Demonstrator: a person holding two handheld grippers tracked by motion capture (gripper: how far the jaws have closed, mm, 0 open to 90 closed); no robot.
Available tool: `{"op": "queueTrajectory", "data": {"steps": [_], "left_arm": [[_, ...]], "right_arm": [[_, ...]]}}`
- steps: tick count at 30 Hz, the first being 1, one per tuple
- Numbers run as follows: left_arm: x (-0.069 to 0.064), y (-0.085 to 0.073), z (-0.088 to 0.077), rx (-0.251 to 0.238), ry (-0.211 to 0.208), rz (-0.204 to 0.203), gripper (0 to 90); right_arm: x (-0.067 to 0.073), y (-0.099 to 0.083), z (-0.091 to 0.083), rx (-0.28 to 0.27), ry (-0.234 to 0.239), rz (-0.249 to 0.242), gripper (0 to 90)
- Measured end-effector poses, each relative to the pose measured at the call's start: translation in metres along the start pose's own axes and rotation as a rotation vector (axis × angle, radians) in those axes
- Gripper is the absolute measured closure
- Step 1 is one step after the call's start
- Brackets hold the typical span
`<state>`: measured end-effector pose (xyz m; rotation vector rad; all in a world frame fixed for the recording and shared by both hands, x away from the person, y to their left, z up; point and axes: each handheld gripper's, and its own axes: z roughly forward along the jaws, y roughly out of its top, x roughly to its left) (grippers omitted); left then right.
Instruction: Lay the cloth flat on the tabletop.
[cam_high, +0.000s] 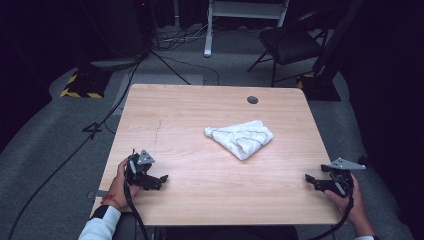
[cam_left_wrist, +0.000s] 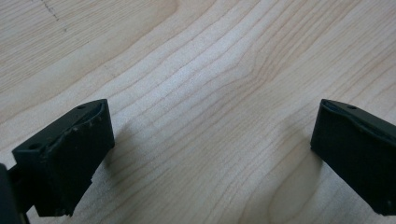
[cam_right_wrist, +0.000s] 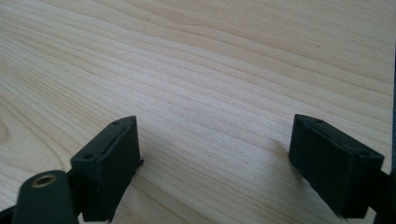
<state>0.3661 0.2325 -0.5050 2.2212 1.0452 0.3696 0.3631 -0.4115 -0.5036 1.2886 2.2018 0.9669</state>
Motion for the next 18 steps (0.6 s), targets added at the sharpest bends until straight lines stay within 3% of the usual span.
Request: {"op": "queueTrajectory", "data": {"steps": [8,16,18], "left_arm": [[-0.005,-0.004,-0.003,-0.003,0.010,0.001,0.2],[-0.013,-0.004,-0.003,0.001,-0.050,0.058,0.2],[-0.013,-0.004,-0.003,0.002,-0.048,0.057,0.2]], "right_arm": [[0.000,0.001,0.000,0.002,-0.004,0.003,16.4],[0.000,0.005,0.003,0.011,-0.021,0.001,16.4],[-0.001,0.010,0.005,0.045,-0.017,-0.013,16.4]]}}
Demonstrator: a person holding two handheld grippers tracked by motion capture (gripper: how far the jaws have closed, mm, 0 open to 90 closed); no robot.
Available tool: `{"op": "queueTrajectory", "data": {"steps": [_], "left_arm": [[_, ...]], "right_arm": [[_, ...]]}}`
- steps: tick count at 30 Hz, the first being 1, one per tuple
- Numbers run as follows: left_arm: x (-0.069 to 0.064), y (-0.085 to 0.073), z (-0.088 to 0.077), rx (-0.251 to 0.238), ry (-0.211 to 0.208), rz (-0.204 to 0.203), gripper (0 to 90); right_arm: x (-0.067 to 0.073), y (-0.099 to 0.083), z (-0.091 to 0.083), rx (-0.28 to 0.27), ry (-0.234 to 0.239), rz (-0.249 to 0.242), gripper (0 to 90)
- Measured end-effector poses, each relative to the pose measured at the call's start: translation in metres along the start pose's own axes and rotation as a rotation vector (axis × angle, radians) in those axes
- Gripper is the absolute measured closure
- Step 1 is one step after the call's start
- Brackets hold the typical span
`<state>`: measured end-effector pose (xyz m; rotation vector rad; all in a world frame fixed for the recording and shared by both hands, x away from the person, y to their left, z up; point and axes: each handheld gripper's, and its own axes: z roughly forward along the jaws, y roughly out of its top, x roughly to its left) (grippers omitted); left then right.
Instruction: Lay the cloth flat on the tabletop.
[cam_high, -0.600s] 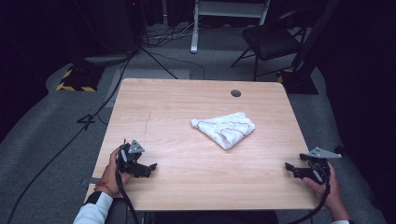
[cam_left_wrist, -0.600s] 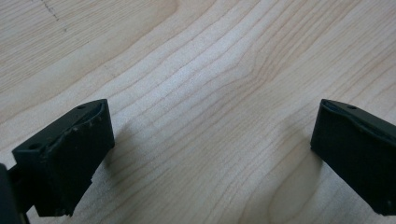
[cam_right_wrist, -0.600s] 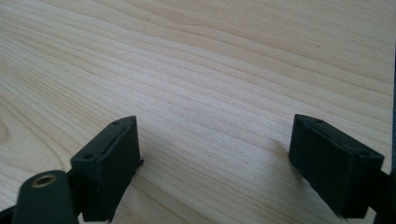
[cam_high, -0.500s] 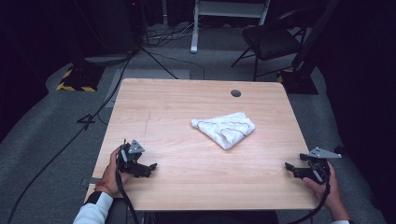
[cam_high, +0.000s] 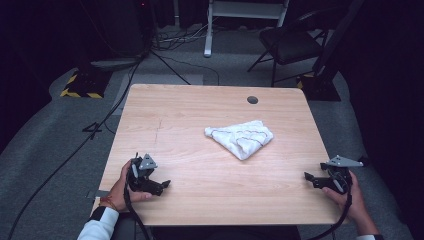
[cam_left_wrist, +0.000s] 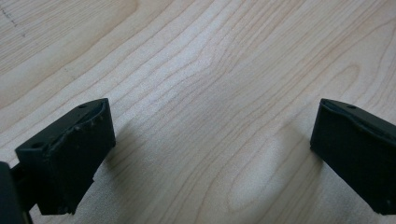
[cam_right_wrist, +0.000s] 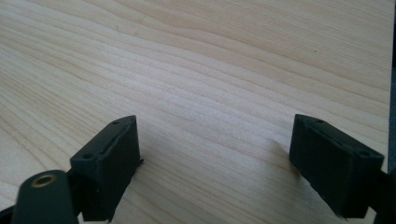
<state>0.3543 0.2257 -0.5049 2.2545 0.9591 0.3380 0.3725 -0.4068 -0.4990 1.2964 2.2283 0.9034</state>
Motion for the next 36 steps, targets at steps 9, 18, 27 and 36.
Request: {"op": "queueTrajectory", "data": {"steps": [9,18,27,36], "left_arm": [[-0.002,-0.002,-0.001,-0.002,0.009,-0.011,0.3],[-0.002,-0.002,-0.001,-0.001,0.007,-0.011,0.2],[-0.002,-0.002,-0.001,-0.003,0.006,-0.010,0.2],[-0.002,-0.002,-0.001,-0.002,0.007,-0.008,0.3]], "right_arm": [[0.009,0.025,0.003,-0.048,0.026,-0.128,31.2],[0.034,0.078,0.019,-0.088,0.119,-0.171,35.2],[0.076,0.131,0.050,-0.119,0.186,-0.255,44.1],[0.096,0.149,0.075,-0.129,0.228,-0.267,42.9]]}}
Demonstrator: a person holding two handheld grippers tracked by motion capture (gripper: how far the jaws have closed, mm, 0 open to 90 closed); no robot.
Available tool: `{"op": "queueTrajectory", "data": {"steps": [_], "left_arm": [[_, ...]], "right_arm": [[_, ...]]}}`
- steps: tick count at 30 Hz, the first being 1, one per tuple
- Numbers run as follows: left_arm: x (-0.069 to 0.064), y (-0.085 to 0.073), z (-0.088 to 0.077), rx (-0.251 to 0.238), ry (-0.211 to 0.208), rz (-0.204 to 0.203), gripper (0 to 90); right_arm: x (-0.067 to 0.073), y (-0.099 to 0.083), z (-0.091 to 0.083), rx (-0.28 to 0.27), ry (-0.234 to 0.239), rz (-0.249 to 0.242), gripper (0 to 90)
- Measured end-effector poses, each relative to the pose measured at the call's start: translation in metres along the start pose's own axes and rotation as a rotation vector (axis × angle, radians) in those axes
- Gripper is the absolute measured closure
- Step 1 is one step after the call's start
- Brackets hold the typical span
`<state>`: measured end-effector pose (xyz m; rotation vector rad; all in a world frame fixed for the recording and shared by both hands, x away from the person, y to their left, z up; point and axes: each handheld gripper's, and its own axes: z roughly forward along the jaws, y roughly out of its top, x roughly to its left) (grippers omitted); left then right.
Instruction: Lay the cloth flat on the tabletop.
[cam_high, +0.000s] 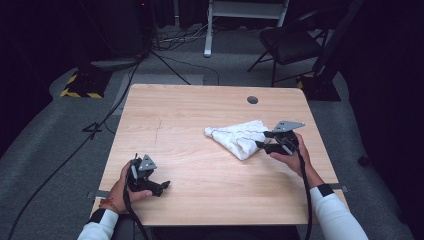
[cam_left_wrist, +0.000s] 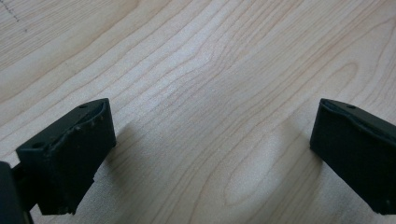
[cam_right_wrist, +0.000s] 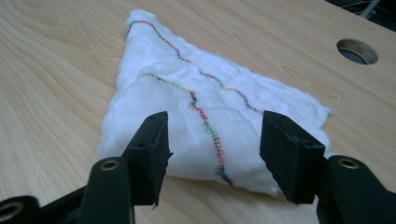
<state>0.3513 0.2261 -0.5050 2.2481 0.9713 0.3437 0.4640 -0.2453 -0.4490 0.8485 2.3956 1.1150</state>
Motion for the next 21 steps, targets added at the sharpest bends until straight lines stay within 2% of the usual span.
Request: {"op": "queueTrajectory", "data": {"steps": [3,6,11,14,18,21], "left_arm": [[0.000,0.001,0.001,0.000,0.003,-0.001,0.4],[-0.001,0.003,0.002,0.005,0.010,-0.009,0.3],[-0.001,0.007,0.006,0.003,0.029,-0.025,0.1],[-0.002,0.011,0.009,0.002,0.022,-0.031,0.1],[-0.002,0.019,0.016,0.005,0.007,-0.011,0.2],[-0.001,0.029,0.023,0.022,-0.006,0.006,0.3]], "right_arm": [[0.006,0.003,0.009,0.034,-0.003,-0.023,42.7],[0.012,0.003,0.021,0.054,0.014,-0.033,43.0],[0.015,0.002,0.035,0.086,0.019,-0.019,41.2],[0.014,-0.002,0.042,0.100,0.025,0.007,41.3],[0.013,-0.006,0.046,0.092,0.052,0.023,52.9],[0.015,-0.007,0.045,0.089,0.070,0.000,65.0]]}}
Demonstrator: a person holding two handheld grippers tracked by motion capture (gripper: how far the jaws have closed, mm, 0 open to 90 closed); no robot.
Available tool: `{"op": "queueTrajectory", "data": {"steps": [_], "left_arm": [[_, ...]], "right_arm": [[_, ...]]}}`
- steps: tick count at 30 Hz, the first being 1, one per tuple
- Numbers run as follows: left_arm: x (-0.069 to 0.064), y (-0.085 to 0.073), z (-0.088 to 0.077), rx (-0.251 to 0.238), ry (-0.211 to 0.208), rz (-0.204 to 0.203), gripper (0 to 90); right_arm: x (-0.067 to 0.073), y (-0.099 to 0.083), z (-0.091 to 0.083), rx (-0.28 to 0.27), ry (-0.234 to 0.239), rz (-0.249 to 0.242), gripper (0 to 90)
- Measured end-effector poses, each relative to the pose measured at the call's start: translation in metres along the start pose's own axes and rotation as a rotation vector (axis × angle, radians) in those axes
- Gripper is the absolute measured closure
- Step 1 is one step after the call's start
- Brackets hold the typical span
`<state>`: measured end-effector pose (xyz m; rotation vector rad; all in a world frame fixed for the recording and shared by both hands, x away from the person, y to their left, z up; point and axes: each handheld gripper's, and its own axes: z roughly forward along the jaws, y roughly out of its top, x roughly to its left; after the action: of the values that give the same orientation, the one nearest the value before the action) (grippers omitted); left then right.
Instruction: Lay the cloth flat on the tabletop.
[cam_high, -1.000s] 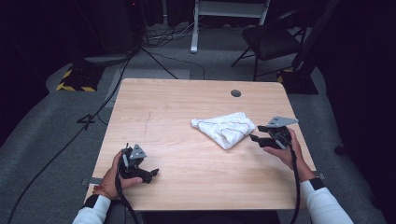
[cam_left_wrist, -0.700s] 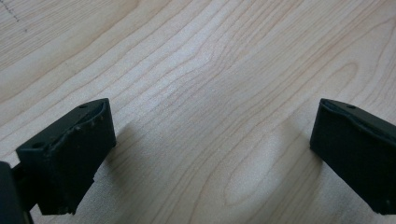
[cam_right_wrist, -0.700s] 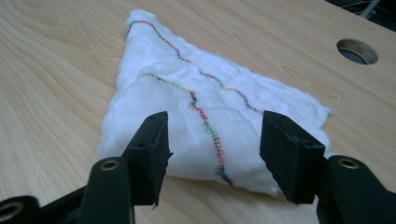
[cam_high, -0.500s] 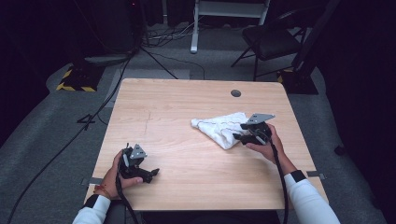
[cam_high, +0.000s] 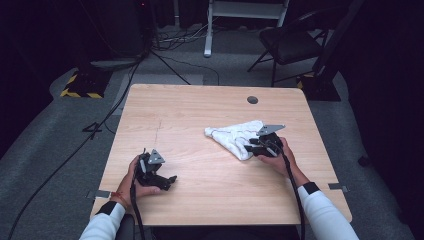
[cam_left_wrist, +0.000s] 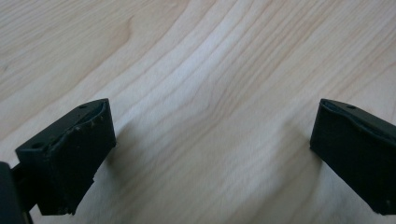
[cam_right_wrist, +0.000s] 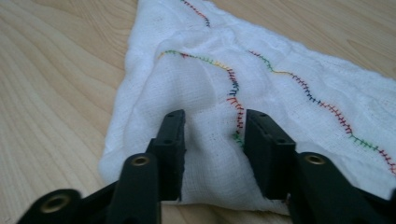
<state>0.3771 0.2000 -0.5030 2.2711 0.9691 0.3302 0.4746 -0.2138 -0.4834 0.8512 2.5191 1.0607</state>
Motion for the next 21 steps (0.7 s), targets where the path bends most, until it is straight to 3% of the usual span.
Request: {"op": "queueTrajectory", "data": {"steps": [3,5,6,8,10,13,15,17,20,21], "left_arm": [[0.003,0.014,0.008,0.009,-0.007,0.003,3.3],[0.003,0.021,0.011,-0.009,-0.004,0.007,14.2],[0.003,0.026,0.014,-0.007,-0.040,0.010,19.9],[0.002,0.036,0.018,-0.018,-0.069,0.007,14.9],[-0.001,0.047,0.022,-0.042,-0.093,0.022,18.8],[-0.008,0.065,0.029,-0.070,-0.122,0.036,17.3],[-0.016,0.078,0.034,-0.088,-0.106,0.067,18.6],[-0.023,0.093,0.041,-0.093,-0.123,0.072,19.8],[-0.031,0.112,0.049,-0.121,-0.100,0.093,23.1],[-0.033,0.117,0.052,-0.134,-0.110,0.088,23.2]], "right_arm": [[0.003,0.000,-0.003,0.006,-0.004,-0.030,75.1],[0.005,-0.001,-0.006,0.006,-0.003,-0.054,78.9],[0.005,-0.001,-0.007,0.006,-0.001,-0.059,80.0],[0.007,-0.002,-0.010,0.011,0.010,-0.068,81.3],[0.008,-0.003,-0.014,0.011,0.027,-0.076,82.2],[0.012,-0.004,-0.020,0.002,0.042,-0.089,83.1],[0.014,-0.006,-0.022,0.001,0.054,-0.095,83.4],[0.017,-0.007,-0.024,0.002,0.064,-0.100,83.6],[0.019,-0.009,-0.028,-0.002,0.059,-0.107,83.7],[0.020,-0.010,-0.030,-0.002,0.057,-0.112,83.6]]}}
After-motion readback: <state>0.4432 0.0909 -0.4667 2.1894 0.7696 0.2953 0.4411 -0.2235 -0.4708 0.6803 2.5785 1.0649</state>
